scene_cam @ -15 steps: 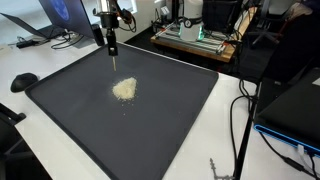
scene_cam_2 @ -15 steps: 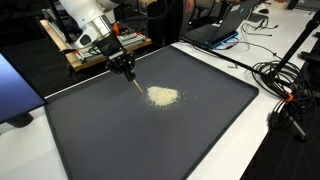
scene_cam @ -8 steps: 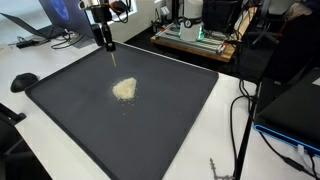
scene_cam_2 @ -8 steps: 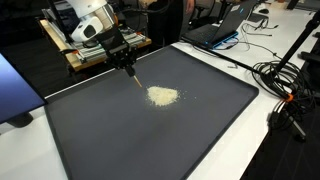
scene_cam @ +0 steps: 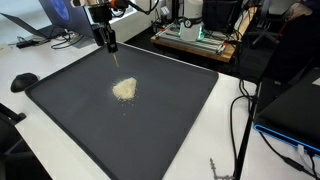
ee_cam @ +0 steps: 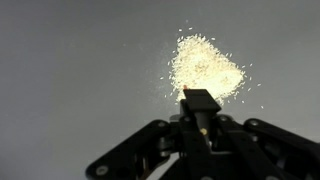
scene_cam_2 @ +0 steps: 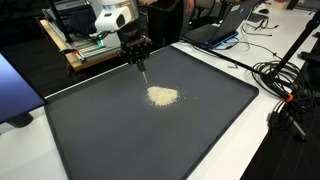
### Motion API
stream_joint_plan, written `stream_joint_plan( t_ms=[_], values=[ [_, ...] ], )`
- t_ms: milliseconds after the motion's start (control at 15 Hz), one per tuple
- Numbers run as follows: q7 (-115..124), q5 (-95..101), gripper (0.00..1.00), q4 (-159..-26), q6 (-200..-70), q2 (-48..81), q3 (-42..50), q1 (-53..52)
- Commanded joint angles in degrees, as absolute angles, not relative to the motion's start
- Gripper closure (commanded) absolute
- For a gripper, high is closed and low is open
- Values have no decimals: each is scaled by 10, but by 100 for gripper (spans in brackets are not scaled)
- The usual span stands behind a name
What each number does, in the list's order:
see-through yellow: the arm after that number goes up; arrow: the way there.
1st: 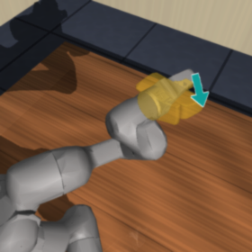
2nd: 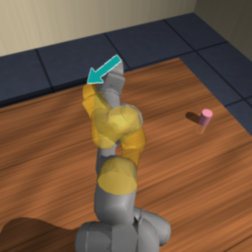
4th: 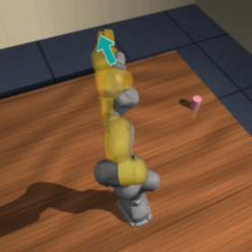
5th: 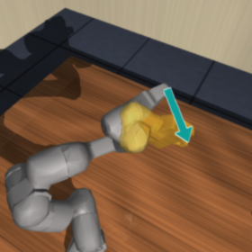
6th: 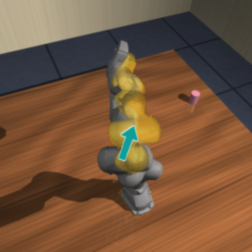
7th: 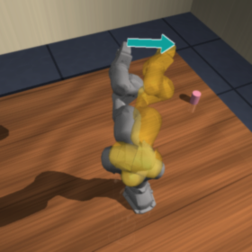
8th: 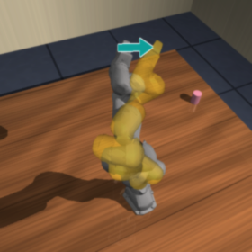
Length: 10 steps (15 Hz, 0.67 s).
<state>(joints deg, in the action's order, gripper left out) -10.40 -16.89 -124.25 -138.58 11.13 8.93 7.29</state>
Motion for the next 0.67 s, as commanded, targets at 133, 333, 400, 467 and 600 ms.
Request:
stream_joint_plan(
  t_ms=[133,333,400,467,600],
  values=[
    [-69,-82,97,-1228,-1375,111,62,57],
    [-63,-55,97,-1224,-1380,115,50,48],
    [-60,-47,97,-1222,-1384,118,48,45],
    [-62,-44,97,-1218,-1383,121,45,44],
    [-59,-32,97,-1212,-1390,128,39,39]
  ],
)
